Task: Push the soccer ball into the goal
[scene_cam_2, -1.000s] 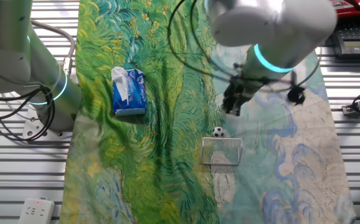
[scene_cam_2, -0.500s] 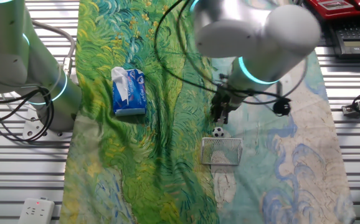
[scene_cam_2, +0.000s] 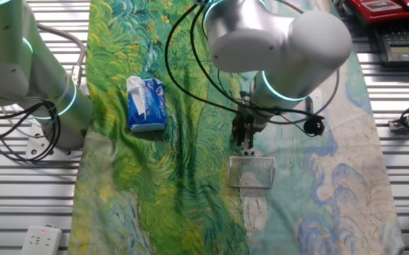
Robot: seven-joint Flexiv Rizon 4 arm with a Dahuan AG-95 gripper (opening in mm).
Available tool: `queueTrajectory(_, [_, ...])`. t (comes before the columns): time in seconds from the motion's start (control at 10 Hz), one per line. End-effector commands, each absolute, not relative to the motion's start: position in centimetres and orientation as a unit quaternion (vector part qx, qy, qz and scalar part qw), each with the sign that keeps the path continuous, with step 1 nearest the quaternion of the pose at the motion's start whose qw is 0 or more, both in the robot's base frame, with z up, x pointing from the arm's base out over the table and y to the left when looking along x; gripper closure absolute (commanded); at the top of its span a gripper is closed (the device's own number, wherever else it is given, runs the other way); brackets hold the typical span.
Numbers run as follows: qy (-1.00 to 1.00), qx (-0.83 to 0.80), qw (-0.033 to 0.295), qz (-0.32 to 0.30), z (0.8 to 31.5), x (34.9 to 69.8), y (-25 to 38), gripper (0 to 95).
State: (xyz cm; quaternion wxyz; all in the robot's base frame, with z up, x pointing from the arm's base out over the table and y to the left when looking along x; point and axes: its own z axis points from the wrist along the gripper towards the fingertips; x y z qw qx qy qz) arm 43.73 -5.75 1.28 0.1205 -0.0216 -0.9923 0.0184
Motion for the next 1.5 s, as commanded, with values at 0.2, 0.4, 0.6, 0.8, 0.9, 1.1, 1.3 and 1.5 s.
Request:
queueTrajectory(0.2, [-0.989, 0.044, 0.138, 0.042, 3.7, 43.2, -10.4, 95.0])
queueTrajectory(0.4, [-0.988, 0.044, 0.140, 0.046, 4.8, 44.5, -10.7, 95.0])
queueTrajectory(0.6, [-0.990, 0.011, 0.138, 0.020, 5.0, 46.1, -9.5, 95.0])
queueTrajectory(0.8, [-0.991, -0.019, 0.130, 0.002, 4.6, 47.0, -7.8, 95.0])
queueTrajectory(0.9, [-0.992, -0.031, 0.125, 0.005, 4.3, 47.3, -6.7, 95.0])
queueTrajectory(1.1, [-0.991, -0.035, 0.126, 0.004, 4.4, 47.7, -6.2, 95.0])
queueTrajectory(1.3, [-0.993, -0.039, 0.113, -0.007, 4.6, 48.0, -6.1, 95.0])
queueTrajectory(1.5, [-0.994, -0.060, 0.095, -0.016, 5.1, 49.3, -4.7, 95.0])
